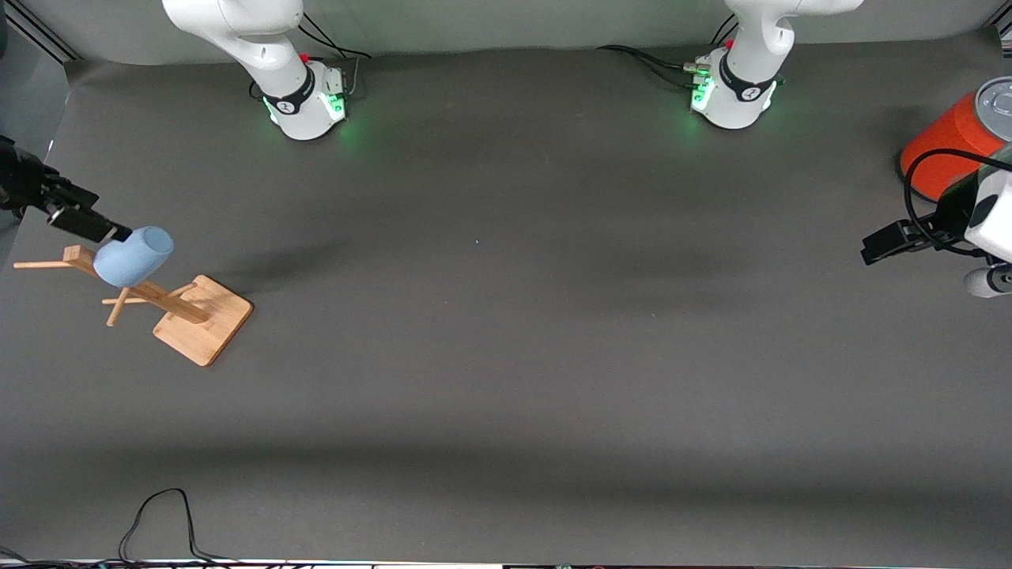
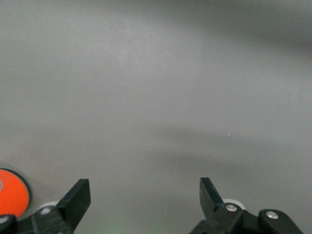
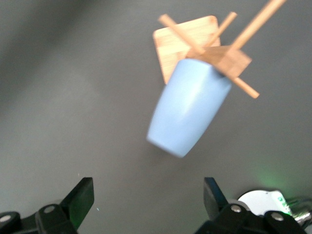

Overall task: Rotate and upright cup with both arms
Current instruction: 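Move the right gripper to the light blue cup on the stand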

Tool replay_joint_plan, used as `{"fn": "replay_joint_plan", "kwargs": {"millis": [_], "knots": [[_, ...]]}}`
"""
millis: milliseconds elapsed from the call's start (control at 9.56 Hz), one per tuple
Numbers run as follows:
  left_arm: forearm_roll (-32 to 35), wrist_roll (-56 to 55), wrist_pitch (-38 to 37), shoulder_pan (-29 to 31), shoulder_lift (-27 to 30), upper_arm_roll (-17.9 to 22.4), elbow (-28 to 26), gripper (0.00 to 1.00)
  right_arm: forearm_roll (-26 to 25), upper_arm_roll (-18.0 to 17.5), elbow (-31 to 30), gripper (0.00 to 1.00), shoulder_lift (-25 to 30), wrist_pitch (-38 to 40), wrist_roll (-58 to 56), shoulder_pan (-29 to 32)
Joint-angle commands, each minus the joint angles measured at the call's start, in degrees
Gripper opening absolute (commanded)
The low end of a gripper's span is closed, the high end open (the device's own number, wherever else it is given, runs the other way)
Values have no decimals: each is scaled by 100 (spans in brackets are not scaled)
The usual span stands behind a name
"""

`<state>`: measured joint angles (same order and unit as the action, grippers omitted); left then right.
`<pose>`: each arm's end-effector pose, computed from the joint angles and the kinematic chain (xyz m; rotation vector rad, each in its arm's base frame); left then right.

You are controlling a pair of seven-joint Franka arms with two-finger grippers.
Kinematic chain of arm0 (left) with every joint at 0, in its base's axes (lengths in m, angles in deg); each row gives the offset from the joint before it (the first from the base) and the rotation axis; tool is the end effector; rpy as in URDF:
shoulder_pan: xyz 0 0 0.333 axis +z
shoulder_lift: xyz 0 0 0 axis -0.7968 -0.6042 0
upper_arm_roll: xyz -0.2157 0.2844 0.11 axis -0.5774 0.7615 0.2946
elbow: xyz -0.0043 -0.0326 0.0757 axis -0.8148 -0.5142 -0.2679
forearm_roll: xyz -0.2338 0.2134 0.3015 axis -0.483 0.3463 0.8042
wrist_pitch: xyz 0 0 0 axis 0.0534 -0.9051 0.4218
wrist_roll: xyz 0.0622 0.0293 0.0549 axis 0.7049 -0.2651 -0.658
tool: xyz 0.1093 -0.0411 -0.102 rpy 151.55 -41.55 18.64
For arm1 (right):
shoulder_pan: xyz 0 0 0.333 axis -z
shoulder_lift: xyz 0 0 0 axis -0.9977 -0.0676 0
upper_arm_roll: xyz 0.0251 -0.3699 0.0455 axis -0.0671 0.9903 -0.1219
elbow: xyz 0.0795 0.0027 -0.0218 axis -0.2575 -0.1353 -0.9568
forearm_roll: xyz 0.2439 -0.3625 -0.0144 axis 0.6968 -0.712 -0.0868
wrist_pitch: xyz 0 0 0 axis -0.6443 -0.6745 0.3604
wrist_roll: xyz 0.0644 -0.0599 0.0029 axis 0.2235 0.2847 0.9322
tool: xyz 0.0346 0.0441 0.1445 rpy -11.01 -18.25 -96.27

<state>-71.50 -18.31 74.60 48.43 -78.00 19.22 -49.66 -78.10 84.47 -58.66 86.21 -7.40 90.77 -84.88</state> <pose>0.6287 -0.0159 0.5938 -3.1064 -0.2997 0.0786 0.5576 -0.0932 0.5710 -2.7766 1.2244 0.2394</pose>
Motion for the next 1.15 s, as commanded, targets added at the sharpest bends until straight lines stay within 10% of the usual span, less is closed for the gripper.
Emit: {"fn": "replay_joint_plan", "kwargs": {"millis": [0, 1046], "knots": [[11, -68, -101, -27, 38, 31, 108, 100, 287, 415, -147, 100, -198, -179, 700, -10], [55, -68, -303, -9, -6, 49, 258, 100, 948, 918, -1106, 100, -480, -1085, 843, -10]]}}
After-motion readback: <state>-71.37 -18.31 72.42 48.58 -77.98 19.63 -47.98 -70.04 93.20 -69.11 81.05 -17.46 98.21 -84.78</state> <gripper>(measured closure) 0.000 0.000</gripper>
